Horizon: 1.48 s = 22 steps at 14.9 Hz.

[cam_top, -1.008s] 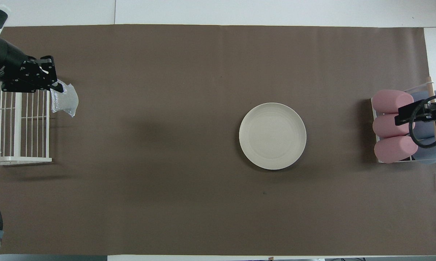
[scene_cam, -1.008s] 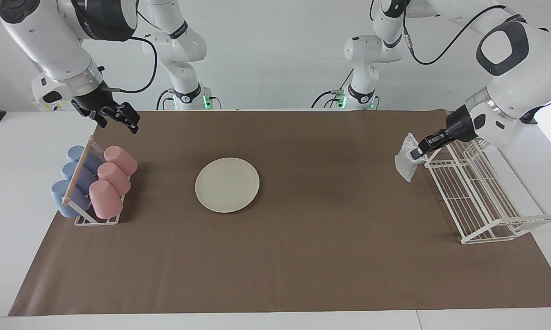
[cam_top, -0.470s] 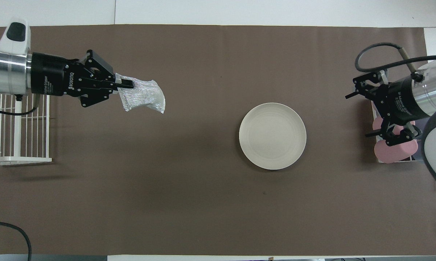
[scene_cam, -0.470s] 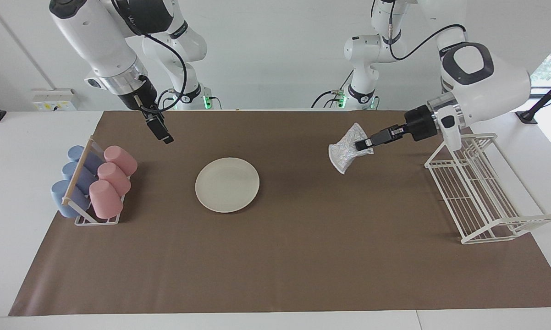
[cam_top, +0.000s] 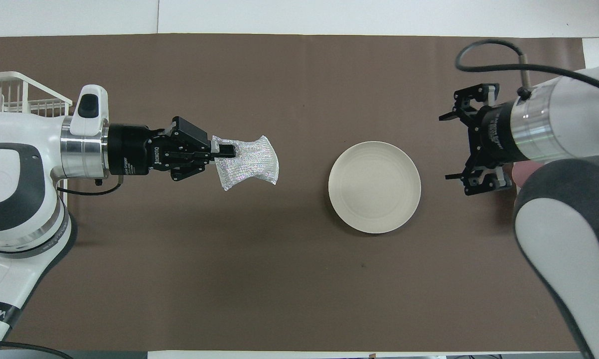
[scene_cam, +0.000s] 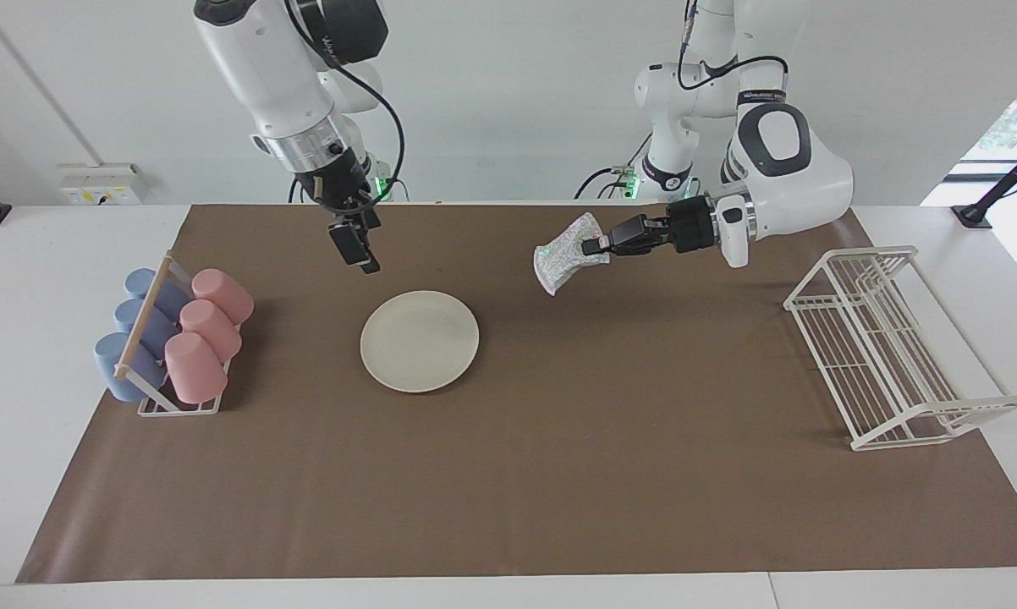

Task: Wipe plate with sponge
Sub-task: 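Lift the cloth toward the plate while the right gripper approaches it, then grasp the cloth with the right gripper from the left gripper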

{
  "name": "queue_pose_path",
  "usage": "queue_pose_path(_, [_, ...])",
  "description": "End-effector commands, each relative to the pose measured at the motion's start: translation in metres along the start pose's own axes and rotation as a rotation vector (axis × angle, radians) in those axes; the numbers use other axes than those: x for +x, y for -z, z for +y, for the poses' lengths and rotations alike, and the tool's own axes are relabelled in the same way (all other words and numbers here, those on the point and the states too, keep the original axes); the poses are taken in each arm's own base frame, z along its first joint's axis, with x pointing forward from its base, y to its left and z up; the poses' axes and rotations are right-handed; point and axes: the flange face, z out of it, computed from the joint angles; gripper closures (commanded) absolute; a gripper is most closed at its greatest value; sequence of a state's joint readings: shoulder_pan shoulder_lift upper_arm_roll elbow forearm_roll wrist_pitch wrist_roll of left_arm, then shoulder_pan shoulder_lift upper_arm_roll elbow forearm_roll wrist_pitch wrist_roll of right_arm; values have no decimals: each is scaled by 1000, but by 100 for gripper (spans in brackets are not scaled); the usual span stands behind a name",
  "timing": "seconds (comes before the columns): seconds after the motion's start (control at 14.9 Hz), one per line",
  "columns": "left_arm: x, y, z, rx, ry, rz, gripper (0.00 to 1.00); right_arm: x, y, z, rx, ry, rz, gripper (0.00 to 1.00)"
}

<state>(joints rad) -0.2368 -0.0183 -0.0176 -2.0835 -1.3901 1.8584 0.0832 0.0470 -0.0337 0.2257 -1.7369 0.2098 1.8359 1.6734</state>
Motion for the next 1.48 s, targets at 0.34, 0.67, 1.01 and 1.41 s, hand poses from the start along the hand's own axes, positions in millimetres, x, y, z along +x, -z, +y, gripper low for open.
queue_pose_path(0.34, [-33,-60,-24,-58,-252,-90,100,-20,5,10,32,-67,-120,0])
queue_pose_path(0.67, [-35,-71,-32,-111,-214,-65,100,-75,-52,-20,-35,-73,-169,0])
queue_pose_path(1.01, [-40,-81,-39,-122,-133,-58,100,-143,-76,-1,-65,-97,-174,0])
queue_pose_path(1.41, [-39,-79,-43,-135,-111,-52,100,-162,-94,23,-136,-34,-121,0])
